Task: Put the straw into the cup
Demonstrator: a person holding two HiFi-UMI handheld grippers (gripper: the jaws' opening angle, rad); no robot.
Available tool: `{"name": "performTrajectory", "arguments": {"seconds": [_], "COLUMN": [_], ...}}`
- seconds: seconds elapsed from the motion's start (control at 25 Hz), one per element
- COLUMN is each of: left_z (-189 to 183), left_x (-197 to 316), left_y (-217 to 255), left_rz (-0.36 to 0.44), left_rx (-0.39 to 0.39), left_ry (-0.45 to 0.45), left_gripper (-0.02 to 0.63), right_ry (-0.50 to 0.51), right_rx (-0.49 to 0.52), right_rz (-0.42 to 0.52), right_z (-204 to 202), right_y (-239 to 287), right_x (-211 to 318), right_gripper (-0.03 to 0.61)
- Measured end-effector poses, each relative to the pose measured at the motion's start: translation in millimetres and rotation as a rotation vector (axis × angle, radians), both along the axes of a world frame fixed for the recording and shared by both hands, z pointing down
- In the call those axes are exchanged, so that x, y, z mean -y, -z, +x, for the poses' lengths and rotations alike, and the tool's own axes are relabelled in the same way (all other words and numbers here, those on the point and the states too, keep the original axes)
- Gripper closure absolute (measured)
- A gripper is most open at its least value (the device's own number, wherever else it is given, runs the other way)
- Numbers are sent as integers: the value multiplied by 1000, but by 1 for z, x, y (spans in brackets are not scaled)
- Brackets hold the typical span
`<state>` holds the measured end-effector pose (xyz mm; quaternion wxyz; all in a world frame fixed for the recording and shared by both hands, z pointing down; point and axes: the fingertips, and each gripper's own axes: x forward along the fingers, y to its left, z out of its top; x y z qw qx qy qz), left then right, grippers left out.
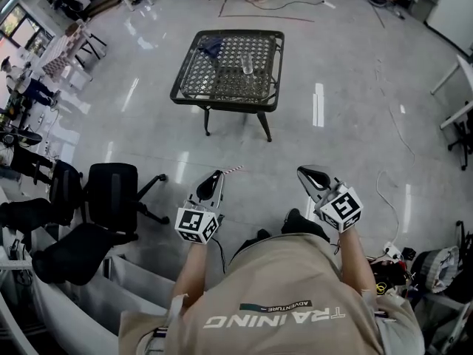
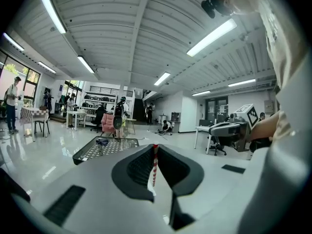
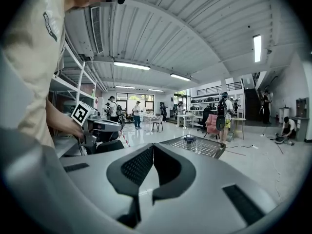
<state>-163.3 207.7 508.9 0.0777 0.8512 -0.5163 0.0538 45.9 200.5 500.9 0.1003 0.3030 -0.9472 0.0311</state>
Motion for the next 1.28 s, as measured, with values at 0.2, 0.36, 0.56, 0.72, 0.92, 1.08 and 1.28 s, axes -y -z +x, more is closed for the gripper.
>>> {"name": "performTrajectory", "arguments": {"seconds": [0.2,0.36,0.56,0.72,0.92,1.08,1.28], "left_z": [9,21,32,42,47,44,27], "left_x": [35,58,82,96,114,129,159], "left_y": [4,14,17,19,16,11,6], "left_rz": [10,30,35,50,32,10,9], "left_rx": [-14,-5,-24,-3,6,8,2], "left_ry": [34,55,84,118,127,109,99], "left_gripper": [577,577,577,577,577,577,577], "right_ry": [19,42,101,70,71,88,87], "right_rx": [22,39,39,28,37,38,15], "right_rz": [-3,-4,19,44,14,-20,-29], "right_z": [15,23,27,38,38,31,20], "right_y": [-2,-2,2,1,-9,-16,-11], "right_x": [41,74,108,136,157,166,187], "right_gripper": [560,560,560,560,560,560,560]}}
